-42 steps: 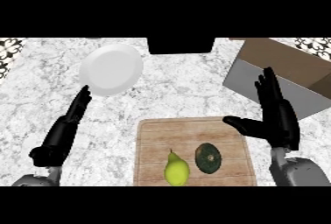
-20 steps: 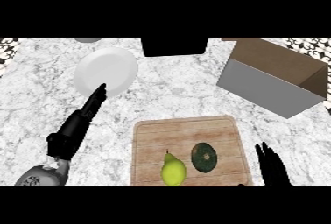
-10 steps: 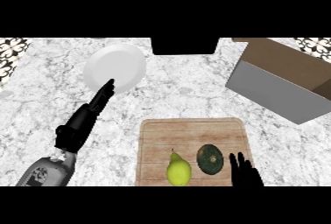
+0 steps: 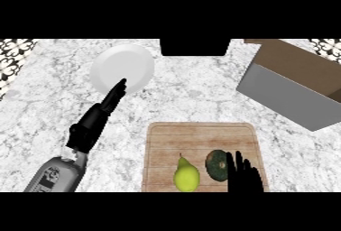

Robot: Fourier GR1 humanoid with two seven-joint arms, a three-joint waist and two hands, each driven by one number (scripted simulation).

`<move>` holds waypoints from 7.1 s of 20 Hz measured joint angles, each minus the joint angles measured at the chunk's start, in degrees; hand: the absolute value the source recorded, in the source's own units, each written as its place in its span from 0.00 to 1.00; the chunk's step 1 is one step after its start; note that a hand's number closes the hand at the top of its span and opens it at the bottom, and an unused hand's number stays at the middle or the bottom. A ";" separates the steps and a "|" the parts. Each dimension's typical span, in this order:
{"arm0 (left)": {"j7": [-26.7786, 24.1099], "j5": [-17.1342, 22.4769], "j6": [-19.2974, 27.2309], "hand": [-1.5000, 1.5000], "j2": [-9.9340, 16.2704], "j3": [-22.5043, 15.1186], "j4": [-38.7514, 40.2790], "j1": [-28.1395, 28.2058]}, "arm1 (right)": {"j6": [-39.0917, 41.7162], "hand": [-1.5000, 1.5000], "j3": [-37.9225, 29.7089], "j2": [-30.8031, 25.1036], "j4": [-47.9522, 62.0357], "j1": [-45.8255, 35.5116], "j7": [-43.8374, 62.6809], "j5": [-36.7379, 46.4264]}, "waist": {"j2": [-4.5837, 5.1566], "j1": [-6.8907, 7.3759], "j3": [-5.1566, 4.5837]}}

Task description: Pick the squash from the cutting board and place it in the cardboard box

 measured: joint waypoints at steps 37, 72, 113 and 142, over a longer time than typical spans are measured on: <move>1.20 -8.01 -7.61 0.50 -7.43 7.71 -0.76 1.82 | -3.95 0.00 -9.42 8.31 23.44 -9.25 -1.57 -6.16 | -0.18 -0.04 0.05; 0.83 -11.72 -11.00 0.50 -10.79 10.96 -1.00 3.14 | 2.10 1.00 -22.83 1.11 25.02 -28.10 -10.72 -0.71 | -0.25 -0.19 0.04; 1.36 -12.96 -13.50 0.50 -12.17 12.79 -1.51 2.67 | 11.83 1.00 -58.47 -3.96 21.57 -54.62 -18.16 -5.32 | -0.02 0.40 0.06; 0.88 -13.65 -14.20 0.50 -12.83 13.39 -2.12 3.48 | -22.72 0.00 -78.15 -7.62 64.25 -58.05 -45.15 -27.16 | 0.02 0.43 0.16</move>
